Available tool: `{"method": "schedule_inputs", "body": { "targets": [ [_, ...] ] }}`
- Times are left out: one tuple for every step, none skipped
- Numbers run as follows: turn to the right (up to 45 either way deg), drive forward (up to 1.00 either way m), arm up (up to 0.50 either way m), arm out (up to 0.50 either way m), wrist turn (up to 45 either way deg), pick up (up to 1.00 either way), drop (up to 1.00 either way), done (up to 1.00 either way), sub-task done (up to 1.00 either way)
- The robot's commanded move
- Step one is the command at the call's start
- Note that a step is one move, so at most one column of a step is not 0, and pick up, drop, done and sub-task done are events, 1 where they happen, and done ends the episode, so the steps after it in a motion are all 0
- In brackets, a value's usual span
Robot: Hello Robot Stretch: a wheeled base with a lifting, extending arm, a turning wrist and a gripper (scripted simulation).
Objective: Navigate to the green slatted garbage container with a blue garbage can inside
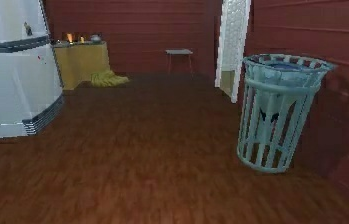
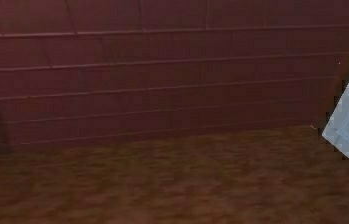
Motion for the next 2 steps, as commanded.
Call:
{"method": "schedule_inputs", "body": {
  "targets": [
    [12.0, 0.0, 0.0, 0.0, 0.0, 0.0, 0.0, 0.0, 0.0],
    [0.0, 1.0, 0.0, 0.0, 0.0, 0.0, 0.0, 0.0, 0.0]
  ]
}}
